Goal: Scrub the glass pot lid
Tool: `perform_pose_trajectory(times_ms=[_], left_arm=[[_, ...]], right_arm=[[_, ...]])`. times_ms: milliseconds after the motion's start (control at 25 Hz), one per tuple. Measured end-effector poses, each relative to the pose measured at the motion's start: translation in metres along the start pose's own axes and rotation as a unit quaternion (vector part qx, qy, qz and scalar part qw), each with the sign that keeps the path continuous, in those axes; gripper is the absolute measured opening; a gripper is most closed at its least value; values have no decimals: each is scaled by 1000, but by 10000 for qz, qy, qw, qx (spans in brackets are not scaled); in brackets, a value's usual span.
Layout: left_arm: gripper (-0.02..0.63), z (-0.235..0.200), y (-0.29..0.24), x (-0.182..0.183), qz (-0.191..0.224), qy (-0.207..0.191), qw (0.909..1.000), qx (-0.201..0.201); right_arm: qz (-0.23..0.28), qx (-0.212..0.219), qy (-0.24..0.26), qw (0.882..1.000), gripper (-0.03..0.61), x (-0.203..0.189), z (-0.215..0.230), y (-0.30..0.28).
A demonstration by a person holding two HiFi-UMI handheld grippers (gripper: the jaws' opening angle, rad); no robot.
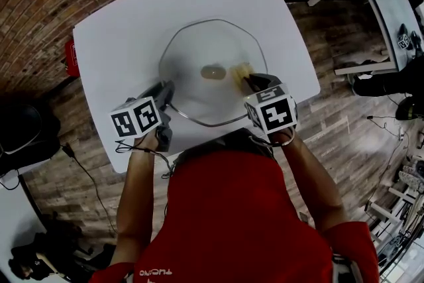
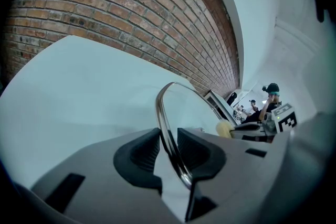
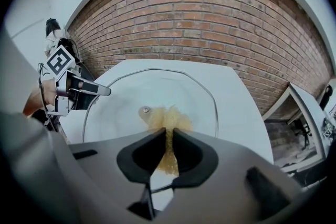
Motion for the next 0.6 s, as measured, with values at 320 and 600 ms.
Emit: perform_pose_trajectory(times_ms=[320, 600], left_arm=[[114, 2, 0, 0, 19, -20, 10000, 38], [147, 2, 4, -2, 150, -73, 9999, 42]], right_arm=[[90, 86, 43, 9999, 52, 7, 2, 2], [371, 340, 90, 9987, 52, 25, -14, -6]])
Point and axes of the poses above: the fingertips, and each gripper's own axes: y backward along the fingers, z to its right, x out of its top, the point moved 8 cm from there along y, backward along the fingers, and after that the axes turned 9 degrees about -y, right-handed, at the moved point
